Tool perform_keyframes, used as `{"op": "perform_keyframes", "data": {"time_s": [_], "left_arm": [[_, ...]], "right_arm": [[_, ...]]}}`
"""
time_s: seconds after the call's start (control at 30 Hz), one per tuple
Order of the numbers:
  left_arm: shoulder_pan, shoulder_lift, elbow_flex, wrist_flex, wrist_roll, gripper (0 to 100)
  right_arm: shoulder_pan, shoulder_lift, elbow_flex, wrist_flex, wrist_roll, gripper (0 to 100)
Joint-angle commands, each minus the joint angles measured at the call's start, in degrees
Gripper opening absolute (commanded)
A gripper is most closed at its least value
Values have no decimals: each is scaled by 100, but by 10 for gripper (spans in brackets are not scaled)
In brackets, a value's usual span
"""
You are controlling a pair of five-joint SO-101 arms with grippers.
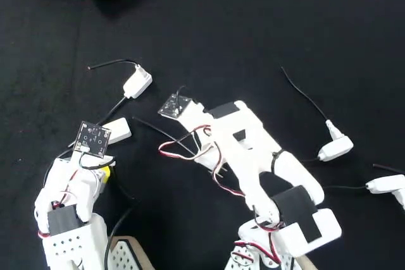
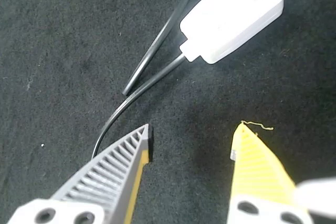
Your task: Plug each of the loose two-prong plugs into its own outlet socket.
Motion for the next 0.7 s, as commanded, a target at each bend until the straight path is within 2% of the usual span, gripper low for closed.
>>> {"op": "perform_keyframes", "data": {"time_s": [0.0, 0.13, 0.5, 0.6, 0.67], "left_arm": [[-40, -53, 101, 9, -44, 254], [-40, -53, 101, 9, -44, 253], [-40, -53, 101, 9, -35, 253], [-40, -53, 101, 9, -35, 253], [-40, -53, 101, 9, -35, 253]], "right_arm": [[-141, 48, 233, -132, -114, 119], [-431, 57, 374, -141, -193, 119], [-431, 48, 462, -141, -360, 113], [-440, 4, 382, -114, -448, 39], [-440, 13, 259, -18, -448, 38]]}}
